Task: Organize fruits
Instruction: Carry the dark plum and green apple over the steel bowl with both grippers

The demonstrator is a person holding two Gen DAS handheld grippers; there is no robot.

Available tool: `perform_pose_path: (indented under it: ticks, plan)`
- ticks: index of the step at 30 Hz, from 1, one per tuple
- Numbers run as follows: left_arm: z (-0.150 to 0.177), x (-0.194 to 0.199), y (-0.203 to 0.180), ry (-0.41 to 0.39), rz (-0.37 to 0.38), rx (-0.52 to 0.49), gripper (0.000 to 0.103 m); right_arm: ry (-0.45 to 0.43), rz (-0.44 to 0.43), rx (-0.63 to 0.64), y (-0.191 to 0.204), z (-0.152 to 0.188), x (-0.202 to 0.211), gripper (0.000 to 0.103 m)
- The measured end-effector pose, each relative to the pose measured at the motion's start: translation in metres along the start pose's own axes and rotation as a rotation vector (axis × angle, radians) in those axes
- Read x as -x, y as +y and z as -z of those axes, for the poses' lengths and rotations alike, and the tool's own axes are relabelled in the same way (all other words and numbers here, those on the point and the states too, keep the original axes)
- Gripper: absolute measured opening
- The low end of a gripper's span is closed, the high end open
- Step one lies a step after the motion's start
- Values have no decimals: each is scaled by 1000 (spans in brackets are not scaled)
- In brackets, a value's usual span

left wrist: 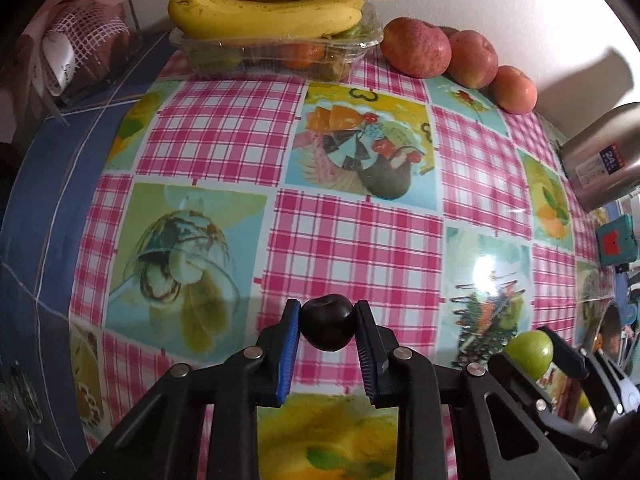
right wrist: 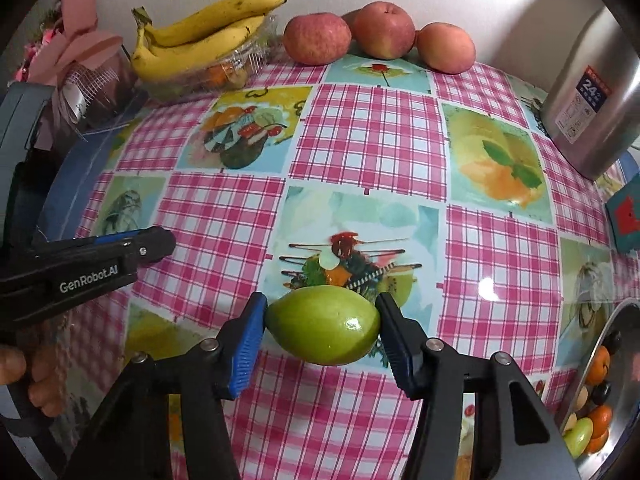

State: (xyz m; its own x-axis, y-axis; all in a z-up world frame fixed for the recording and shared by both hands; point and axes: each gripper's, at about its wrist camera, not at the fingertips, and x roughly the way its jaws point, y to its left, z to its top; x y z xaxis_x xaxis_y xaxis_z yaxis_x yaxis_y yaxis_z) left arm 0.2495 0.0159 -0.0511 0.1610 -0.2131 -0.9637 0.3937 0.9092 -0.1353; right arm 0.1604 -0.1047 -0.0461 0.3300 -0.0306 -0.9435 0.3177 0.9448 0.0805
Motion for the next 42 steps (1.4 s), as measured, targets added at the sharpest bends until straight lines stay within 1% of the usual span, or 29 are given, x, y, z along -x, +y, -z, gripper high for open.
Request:
perform_pose_path:
  ticks: [4, 8, 11, 17, 19, 22, 26, 31, 33, 36, 42]
  plan:
    - [10, 11, -9, -6, 17, 24, 29, -6, -9, -8, -4, 9, 15, 57]
    - [23, 22, -24, -19, 4, 33, 29, -17, -25, -30, -8, 19, 32, 57]
    - [32, 27, -31, -18, 18, 37, 29, -30, -27, -38, -13, 27, 49, 57]
    - [54, 35, -45, -12, 45, 81, 29, -34, -36, -75, -28, 45, 69, 57]
    - [61, 34, -51, -10, 52, 88, 29, -32, -35, -85, -33, 49, 72, 57]
    - [78, 32, -58, 2, 81, 127, 29, -21, -31, -110, -42, 58, 76, 57]
    - [95, 28, -66, 8, 107, 158, 29, -8, -48, -145, -55, 71, 80, 57]
    - [113, 28, -78, 15, 121, 181, 29, 3, -3, -165, -67, 88, 85, 57]
    - [118, 32, -81, 8, 126, 191, 29, 1, 8, -176, -71, 95, 89, 57]
    - [126, 39, -85, -1, 150, 212, 29, -5, 0, -193, -77, 104, 94, 57]
    - [135, 52, -94, -34, 148, 226, 29, -20, -7, -197, -84, 113, 104, 57]
